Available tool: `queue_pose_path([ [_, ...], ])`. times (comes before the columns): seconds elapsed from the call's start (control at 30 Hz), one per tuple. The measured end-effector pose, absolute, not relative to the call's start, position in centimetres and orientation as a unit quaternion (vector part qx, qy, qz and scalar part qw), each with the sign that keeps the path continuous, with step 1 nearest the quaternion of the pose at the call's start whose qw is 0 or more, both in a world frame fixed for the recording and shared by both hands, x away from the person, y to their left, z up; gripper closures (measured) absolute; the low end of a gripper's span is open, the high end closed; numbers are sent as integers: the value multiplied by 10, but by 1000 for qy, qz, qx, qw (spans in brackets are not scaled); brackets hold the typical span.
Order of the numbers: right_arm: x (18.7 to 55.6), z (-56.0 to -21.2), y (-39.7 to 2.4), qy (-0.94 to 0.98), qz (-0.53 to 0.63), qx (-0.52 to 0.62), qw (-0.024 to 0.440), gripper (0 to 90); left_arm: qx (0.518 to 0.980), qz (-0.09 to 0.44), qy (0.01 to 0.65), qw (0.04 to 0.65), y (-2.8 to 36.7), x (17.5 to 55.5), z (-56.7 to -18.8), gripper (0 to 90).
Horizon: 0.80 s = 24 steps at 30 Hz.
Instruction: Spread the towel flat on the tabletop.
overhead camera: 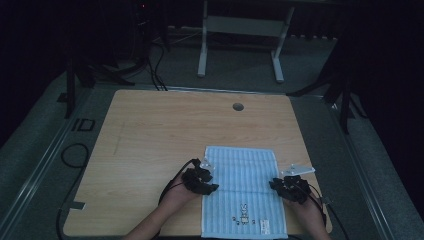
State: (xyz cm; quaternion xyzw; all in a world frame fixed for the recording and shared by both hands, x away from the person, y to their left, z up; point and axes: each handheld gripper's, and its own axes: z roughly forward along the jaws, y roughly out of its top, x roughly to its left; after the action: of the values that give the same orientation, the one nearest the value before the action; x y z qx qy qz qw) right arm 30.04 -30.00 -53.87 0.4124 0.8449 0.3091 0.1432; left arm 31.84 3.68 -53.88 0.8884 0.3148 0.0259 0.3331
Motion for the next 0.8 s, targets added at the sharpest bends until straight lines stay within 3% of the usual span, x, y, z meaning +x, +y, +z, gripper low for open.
queue_pose_path([
  [0.5, 346, -541, -289, 845, 318, 405, 143, 733, 884, 45, 340, 317, 47, 359, -538, 577],
  [0.8, 354, -535, -287, 844, 315, 411, 138, 712, 883, 46, 337, 322, 48, 357, -530, 564],
])
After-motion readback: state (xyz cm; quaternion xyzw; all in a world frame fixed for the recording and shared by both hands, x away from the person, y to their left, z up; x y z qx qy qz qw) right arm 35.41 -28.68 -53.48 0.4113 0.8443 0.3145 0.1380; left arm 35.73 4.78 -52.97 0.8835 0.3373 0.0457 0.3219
